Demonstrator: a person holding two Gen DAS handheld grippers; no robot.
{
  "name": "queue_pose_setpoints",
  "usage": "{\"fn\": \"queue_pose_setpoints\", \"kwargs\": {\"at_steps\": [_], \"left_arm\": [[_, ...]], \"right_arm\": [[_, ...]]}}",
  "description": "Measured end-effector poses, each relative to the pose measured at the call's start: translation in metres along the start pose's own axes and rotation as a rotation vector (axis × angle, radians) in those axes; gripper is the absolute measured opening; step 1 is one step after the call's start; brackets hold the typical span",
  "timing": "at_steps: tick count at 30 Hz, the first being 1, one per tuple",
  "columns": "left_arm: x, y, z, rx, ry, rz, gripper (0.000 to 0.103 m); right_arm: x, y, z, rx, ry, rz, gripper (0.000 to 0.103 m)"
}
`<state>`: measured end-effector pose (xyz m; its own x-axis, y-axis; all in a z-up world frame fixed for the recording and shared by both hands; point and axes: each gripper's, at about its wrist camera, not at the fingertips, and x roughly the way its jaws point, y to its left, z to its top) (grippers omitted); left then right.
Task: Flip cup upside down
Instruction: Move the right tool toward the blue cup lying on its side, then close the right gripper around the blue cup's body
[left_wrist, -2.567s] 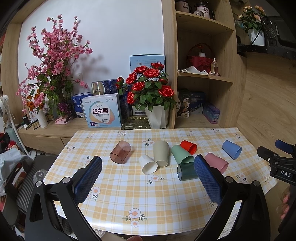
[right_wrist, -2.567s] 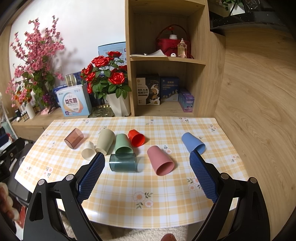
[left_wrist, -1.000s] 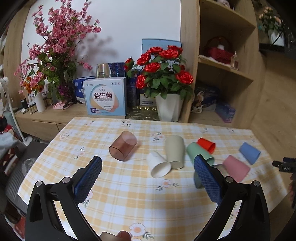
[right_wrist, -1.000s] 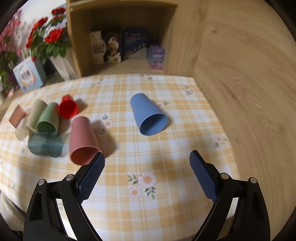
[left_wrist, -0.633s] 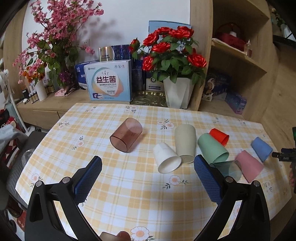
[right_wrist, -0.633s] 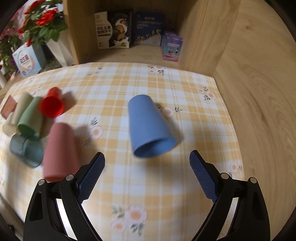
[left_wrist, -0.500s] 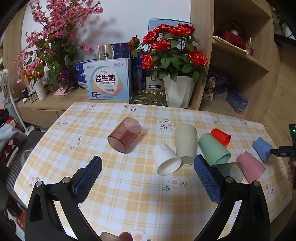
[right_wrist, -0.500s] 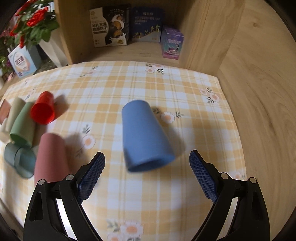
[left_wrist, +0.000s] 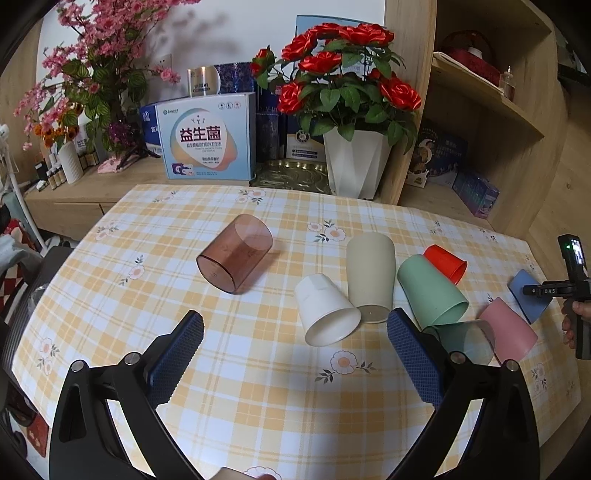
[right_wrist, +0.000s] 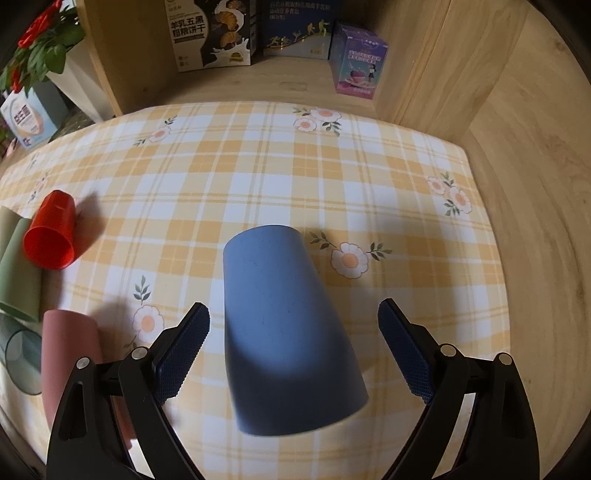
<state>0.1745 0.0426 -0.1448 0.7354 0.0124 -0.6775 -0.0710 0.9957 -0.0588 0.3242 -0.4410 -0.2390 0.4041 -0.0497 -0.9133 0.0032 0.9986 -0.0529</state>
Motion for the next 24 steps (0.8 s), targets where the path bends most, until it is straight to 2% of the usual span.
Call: {"fn": "queue_pose_setpoints", "kwargs": {"at_steps": [7, 18, 19, 21, 24], "left_arm": [[0.011, 0.002, -0.004, -0.028, 0.042, -0.041, 0.097], [0.014, 0.001, -0.005, -0.028, 0.054, -0.03, 0.097], [0.014, 0.001, -0.006, -0.029, 0.055, -0.03, 0.097], [0.014, 0.001, -0.006, -0.029, 0.057, -0.031, 0.097], [0.014, 0.001, -0.005, -0.025, 0.057, -0.032, 0.097]], "right_arm": [[0.01, 0.007, 0.0, -0.028, 0.021, 0.005, 0.089], [0.02, 0.007, -0.002, -0.002, 0.053, 0.021, 0.089], [0.02, 0.007, -0.002, 0.003, 0.053, 0.028, 0.08], [0.022, 0.006, -0.002, 0.011, 0.062, 0.017, 0.068], [0.025, 0.006, -0.002, 0.021, 0.069, 0.033, 0.067]]}}
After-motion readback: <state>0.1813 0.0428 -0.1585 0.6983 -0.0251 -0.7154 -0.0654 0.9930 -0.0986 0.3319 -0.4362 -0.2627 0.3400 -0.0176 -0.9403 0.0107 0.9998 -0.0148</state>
